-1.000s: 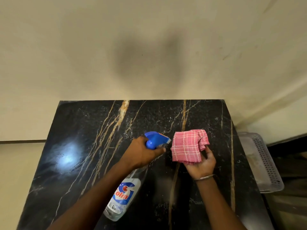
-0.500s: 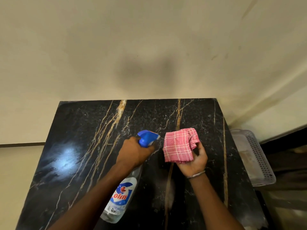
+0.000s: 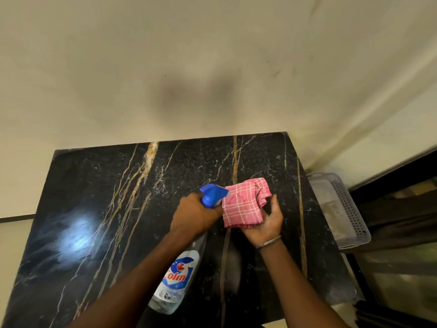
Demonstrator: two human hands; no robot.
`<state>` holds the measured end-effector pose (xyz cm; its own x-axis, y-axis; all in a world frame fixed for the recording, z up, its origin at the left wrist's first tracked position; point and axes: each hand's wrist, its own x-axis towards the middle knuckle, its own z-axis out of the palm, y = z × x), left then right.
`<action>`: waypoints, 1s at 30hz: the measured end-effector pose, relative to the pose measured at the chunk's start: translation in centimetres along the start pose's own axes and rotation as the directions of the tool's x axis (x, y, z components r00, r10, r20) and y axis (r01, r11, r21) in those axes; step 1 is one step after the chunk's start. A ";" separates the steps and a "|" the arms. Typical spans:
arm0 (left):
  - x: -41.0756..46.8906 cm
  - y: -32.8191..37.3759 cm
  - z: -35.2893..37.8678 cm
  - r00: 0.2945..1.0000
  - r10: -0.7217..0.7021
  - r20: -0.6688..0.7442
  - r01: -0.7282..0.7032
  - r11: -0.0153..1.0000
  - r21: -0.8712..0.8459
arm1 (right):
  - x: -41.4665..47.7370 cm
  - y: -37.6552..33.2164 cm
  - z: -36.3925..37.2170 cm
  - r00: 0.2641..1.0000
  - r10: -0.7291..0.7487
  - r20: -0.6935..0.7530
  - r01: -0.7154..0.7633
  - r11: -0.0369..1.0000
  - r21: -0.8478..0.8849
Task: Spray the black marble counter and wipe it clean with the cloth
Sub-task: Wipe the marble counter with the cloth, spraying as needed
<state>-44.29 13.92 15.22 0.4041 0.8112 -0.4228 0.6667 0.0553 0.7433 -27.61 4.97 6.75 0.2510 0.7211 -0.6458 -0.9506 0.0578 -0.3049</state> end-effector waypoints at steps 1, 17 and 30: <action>0.3 0.1 0.3 1.000 0.001 -0.007 -0.001 1.000 -0.003 | 0.0 -0.4 -0.2 1.000 -0.014 -0.014 0.014 1.000 0.005; 7.1 5.3 5.4 0.998 0.053 0.046 -0.053 0.999 -0.013 | 6.6 -13.9 -0.8 0.662 -0.750 0.014 0.463 0.394 -0.794; 12.3 6.6 4.7 0.999 0.019 -0.038 -0.021 0.998 -0.055 | 21.3 -16.1 4.4 0.943 -0.083 0.323 0.099 -0.855 -0.510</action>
<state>-31.98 21.52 12.44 0.3921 0.8338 -0.3887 0.6226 0.0705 0.7793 -7.73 22.43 1.01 0.2568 0.8981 -0.3571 0.9303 -0.3298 -0.1605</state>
